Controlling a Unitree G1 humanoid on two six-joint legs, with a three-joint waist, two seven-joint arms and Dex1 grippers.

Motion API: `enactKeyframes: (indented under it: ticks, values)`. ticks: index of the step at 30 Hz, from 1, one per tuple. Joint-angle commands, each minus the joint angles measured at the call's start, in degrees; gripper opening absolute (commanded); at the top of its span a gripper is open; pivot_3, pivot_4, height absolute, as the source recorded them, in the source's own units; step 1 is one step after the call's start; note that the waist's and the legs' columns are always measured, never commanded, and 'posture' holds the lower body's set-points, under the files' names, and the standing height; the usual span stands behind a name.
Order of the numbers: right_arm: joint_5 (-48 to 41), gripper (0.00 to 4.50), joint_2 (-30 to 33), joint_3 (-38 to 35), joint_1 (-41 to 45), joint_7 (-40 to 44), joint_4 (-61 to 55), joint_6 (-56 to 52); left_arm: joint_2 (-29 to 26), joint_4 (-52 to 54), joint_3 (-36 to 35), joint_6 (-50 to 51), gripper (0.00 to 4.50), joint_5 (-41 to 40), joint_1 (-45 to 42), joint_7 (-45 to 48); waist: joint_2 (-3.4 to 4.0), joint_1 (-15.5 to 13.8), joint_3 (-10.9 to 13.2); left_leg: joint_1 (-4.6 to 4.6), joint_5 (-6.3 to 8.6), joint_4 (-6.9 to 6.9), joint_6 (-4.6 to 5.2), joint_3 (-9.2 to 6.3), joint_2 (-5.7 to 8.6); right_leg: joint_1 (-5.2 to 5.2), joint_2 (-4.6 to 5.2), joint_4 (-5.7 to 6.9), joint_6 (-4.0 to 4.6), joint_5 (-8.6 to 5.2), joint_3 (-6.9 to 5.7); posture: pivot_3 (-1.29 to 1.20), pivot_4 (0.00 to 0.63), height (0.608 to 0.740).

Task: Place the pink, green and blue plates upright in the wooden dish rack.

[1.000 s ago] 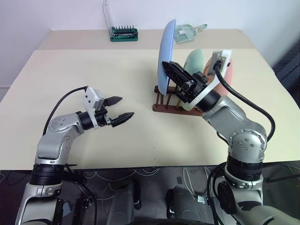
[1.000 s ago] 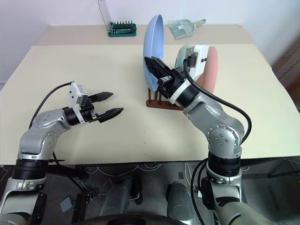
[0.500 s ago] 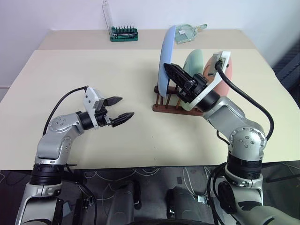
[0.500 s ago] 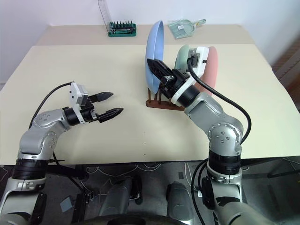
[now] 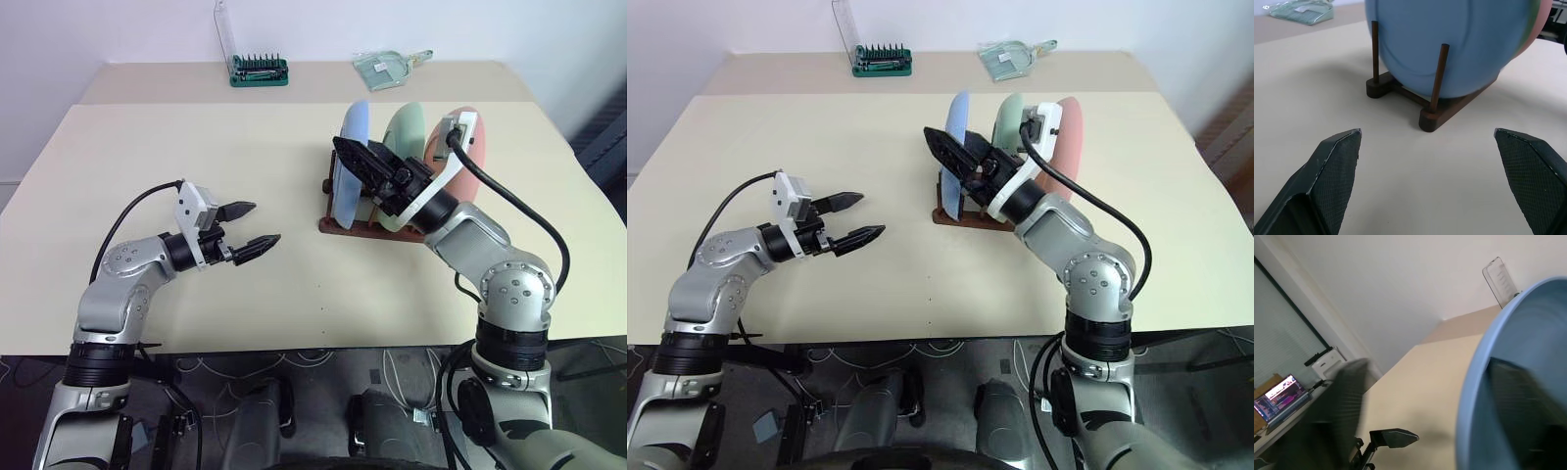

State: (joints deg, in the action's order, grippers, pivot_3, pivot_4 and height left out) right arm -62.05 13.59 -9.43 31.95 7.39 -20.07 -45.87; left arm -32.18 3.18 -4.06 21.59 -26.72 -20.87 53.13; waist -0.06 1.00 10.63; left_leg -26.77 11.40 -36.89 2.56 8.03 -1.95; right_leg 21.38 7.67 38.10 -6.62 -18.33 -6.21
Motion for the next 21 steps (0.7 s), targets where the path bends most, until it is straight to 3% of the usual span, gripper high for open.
enactKeyframes:
  ticks: [1,11,21]
  values:
    - [0.17,4.43,0.62,-0.51,1.06,0.63,-1.17,0.80,-0.04,1.82,-0.54,-1.26,4.50,-0.09,-0.04,-0.09,0.00,0.01,0.00,0.00,0.00,0.00,0.00,0.00,0.00,0.00,0.00,0.00,0.00,0.00,0.00,0.00,0.150,0.736]
    - [5.10,4.43,6.26,1.70,4.15,3.76,-5.47,0.88,0.12,2.16,-0.40,-1.04,4.50,-0.22,0.37,-0.42,0.00,0.00,0.00,-0.01,0.00,0.01,0.00,0.00,0.00,0.03,0.01,0.00,0.00,0.00,0.00,0.00,0.150,0.736]
    - [11.08,4.43,19.86,-0.04,3.95,12.16,-12.89,2.58,0.39,1.78,-0.30,-1.29,4.50,-0.07,0.45,-0.50,-0.01,-0.22,0.01,-0.06,0.01,0.00,0.01,0.00,0.01,0.04,0.03,-0.04,0.00,0.00,0.00,0.00,0.150,0.736]
